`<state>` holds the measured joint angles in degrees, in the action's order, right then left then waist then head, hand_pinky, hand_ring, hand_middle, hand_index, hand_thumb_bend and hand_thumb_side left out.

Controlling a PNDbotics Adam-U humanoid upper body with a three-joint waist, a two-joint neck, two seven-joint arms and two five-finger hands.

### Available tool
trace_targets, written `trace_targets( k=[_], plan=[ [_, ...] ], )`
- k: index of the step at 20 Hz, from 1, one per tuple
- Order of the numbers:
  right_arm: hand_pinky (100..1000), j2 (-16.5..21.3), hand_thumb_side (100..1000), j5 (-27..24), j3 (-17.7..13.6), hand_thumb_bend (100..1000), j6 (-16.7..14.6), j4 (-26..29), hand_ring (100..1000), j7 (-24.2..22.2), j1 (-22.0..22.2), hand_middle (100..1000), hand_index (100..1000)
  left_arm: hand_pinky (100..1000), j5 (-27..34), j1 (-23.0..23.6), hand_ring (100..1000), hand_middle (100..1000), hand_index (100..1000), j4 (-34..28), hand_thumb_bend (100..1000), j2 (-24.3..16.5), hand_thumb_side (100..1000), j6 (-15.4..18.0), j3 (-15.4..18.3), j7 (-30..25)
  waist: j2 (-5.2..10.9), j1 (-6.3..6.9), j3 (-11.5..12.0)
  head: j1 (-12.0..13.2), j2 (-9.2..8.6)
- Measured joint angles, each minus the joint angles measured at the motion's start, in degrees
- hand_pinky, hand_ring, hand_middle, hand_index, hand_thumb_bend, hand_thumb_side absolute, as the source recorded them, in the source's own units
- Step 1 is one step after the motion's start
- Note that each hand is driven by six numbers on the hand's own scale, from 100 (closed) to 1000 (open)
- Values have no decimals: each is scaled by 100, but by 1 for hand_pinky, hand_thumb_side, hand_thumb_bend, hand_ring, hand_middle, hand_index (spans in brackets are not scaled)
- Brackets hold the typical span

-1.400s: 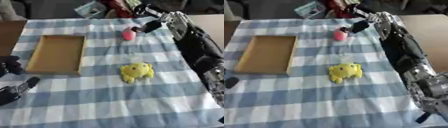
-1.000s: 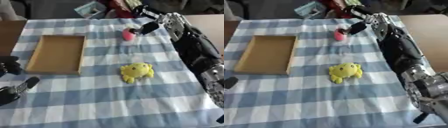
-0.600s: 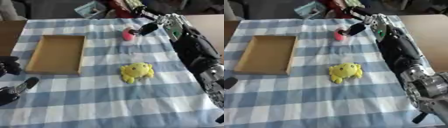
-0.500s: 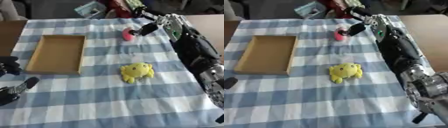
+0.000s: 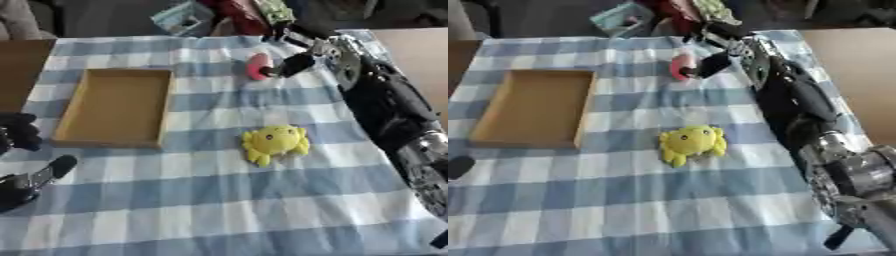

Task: Pick up objects on the table and place them in the box.

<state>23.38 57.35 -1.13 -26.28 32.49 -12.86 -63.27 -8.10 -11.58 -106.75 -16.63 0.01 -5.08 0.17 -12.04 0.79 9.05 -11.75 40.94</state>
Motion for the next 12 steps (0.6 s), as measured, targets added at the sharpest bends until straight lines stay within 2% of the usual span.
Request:
trace_targets(
  k=[5,8,12],
  plan=[
    [802,-37,456,88,-26,420,49,-67,811,126,37,833,823,549,1,-5,538,511,682,-3,805,0,295,-4,-1,-9,-10,13,30,-30,0],
    [796,-49,425,154,-26,462,97,-100,802,249,78,817,812,549,1,-7,538,511,682,-4,805,0,295,-5,-1,-10,-29,11,48,-49,0],
    [787,-49,390,216,-26,431,115,-116,784,414,84,785,786,549,1,-10,538,511,682,-5,804,0,295,-5,-1,-12,-35,1,59,-56,0]
  ],
)
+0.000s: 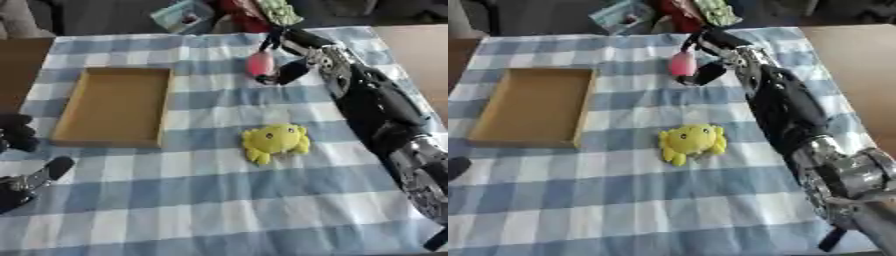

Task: Pick up objects on the table and place them in the box.

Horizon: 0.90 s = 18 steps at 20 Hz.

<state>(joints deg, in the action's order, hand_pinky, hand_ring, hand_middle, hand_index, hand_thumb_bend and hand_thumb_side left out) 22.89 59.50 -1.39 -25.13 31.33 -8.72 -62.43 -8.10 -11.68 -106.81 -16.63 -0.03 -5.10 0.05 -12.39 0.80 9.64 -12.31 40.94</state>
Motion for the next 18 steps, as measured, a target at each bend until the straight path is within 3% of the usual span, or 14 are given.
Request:
trace_targets(
  k=[12,18],
  plan=[
    [754,6,268,24,1,329,28,-15,712,516,96,605,635,549,0,-3,536,510,681,-25,803,0,295,0,0,0,-12,-21,27,-28,0],
    [728,7,209,23,1,221,70,-15,661,820,101,503,534,549,0,-3,536,509,681,-26,801,0,296,1,0,-1,-18,-19,27,-28,-2]
  ],
)
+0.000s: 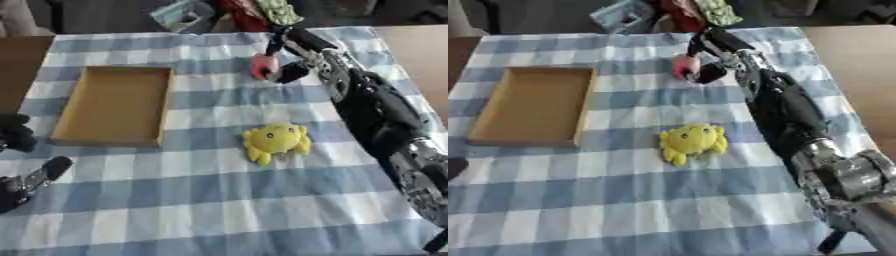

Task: Pick up objects on the table and place them in the box.

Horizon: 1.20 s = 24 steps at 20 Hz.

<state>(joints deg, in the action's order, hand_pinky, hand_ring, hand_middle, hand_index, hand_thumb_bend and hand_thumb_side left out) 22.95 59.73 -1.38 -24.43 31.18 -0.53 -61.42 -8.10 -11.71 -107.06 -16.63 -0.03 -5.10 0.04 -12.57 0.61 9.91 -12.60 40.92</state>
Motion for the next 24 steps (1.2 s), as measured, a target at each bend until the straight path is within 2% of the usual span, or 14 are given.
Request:
trace_targets(
  k=[4,9,14,24],
  plan=[
    [726,0,195,-36,1,204,-43,33,656,178,0,493,523,550,0,0,535,509,681,0,800,0,296,0,0,0,-1,0,-8,0,0],
    [728,0,188,-209,70,199,-210,330,657,208,-85,499,530,550,0,0,534,508,680,0,799,0,296,0,0,0,-1,0,-29,2,0],
    [730,-65,185,-526,195,199,-384,693,658,39,-251,503,533,550,3,-5,534,508,680,0,798,1,297,2,-1,-2,3,-2,-6,-1,-1],
    [731,-572,186,-857,424,198,-579,1033,660,-353,-466,506,536,550,51,-51,533,508,680,0,796,10,296,13,-38,-37,26,-34,159,-82,-2]
  ],
)
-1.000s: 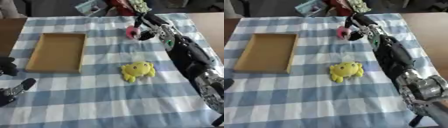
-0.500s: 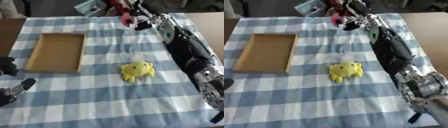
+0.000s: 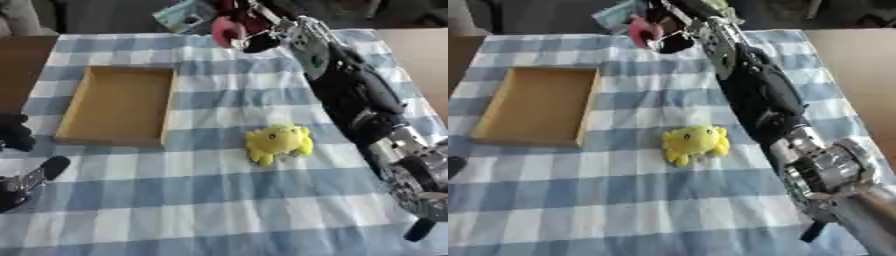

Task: Pick up objects on the table and place them in the box.

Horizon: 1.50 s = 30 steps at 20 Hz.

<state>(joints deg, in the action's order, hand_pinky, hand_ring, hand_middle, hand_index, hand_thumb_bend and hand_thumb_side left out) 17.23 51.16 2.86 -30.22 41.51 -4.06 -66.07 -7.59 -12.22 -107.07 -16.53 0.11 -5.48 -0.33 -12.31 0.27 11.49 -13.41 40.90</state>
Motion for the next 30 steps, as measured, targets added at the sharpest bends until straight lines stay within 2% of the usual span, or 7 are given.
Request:
trace_targets(
  k=[11,12,13,22,26,30],
  plan=[
    [734,-699,209,-7,328,209,-367,183,664,-416,7,514,544,549,52,-95,532,507,679,0,796,52,297,6,-59,-46,-4,0,149,-127,-15],
    [734,-750,205,11,353,244,-392,188,664,-444,13,514,545,549,53,-99,532,507,679,0,796,61,297,4,-66,-50,-5,1,162,-140,-16],
    [734,-798,215,26,369,214,-417,196,664,-470,29,515,545,549,54,-105,532,507,679,0,796,75,297,3,-67,-52,-5,1,180,-146,-16],
    [732,-1092,262,278,460,245,-547,141,666,-621,283,529,559,548,70,-178,531,506,679,-1,796,97,297,0,-69,-57,-28,-3,267,-185,-22],
    [732,-1184,354,378,469,358,-581,107,668,-617,340,552,585,548,71,-196,531,506,678,-2,796,100,297,0,-72,-71,-43,-4,297,-194,-23],
    [736,-1245,445,466,496,522,-627,95,689,-570,362,636,675,548,73,-199,530,505,678,-2,796,101,297,3,-83,-78,-43,-9,303,-196,-24]
  ],
)
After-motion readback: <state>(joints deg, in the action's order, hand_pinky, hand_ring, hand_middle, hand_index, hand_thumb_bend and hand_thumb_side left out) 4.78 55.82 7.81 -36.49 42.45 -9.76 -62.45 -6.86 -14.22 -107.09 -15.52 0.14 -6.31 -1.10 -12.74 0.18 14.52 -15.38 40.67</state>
